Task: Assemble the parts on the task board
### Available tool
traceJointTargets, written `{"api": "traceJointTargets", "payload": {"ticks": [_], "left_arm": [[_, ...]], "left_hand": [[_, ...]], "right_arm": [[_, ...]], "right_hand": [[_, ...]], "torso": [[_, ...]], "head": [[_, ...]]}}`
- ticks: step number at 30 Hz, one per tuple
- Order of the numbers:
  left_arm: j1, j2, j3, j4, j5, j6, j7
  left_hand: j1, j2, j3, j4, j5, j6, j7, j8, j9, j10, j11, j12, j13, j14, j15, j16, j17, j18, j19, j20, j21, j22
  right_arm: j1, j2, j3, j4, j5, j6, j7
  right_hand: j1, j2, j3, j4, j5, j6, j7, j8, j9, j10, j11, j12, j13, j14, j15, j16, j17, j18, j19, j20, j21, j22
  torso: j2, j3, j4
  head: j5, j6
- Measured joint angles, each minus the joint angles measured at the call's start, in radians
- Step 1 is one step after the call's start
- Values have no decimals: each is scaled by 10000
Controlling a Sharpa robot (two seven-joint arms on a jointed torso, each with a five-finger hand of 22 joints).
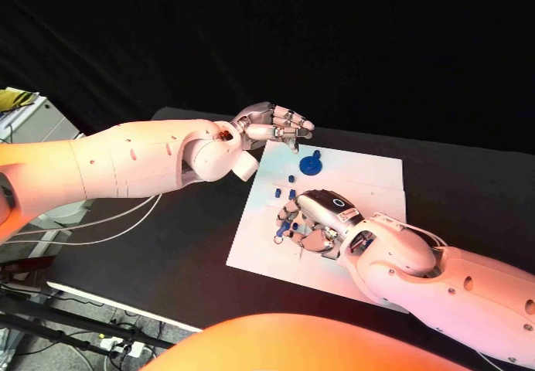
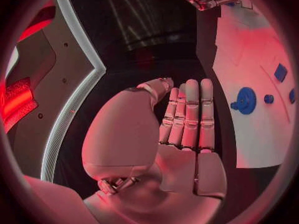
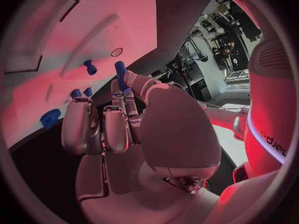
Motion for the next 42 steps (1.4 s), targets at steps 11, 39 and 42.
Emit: {"api": "traceJointTargets", "payload": {"ticks": [11, 39, 42], "left_arm": [[0, -4, 0, -1, 1, 4, -4], [0, -18, 0, 5, 2, 18, -14], [1, -20, 0, 6, 2, 19, -16]], "left_hand": [[0, 0, 0, 0, 0, 0, 0, 0, 0, 0, 0, 0, 1, 0, 0, 0, -1, 0, 0, 0, 0, 0], [0, 0, 0, 0, 0, 0, 0, 0, 0, 0, 0, 0, 2, 0, 0, 0, 14, 0, 0, 0, 0, -20], [0, 0, 1, 0, 0, 0, 0, 0, 0, 0, 0, 0, 2, 0, 0, 0, 14, 0, 0, 0, 0, -19]], "right_arm": [[-84, 43, -18, -24, -78, 221, 36], [-246, 377, -46, -474, -438, 470, -117], [-246, 391, -45, -482, -498, 504, -160]], "right_hand": [[-3, 1, -1, 0, 52, -2, -1, -2, -6, 0, 0, -54, 0, 0, 0, 0, -1, 0, 0, 0, 0, -2], [-125, -40, 29, -31, 46, -29, -4, -38, 0, -5, -5, -10, 5, 0, 0, -1, 16, 2, 0, 1, -1, -4], [-134, -51, 41, -43, 41, -29, -4, -39, 0, -5, -5, -11, 6, 0, 0, -1, 15, 2, 0, 1, -1, -4]], "torso": [[-2, 14, -6], [2, 5, 0], [1, 5, -1]], "head": [[43, -49], [58, -76], [58, -81]]}}
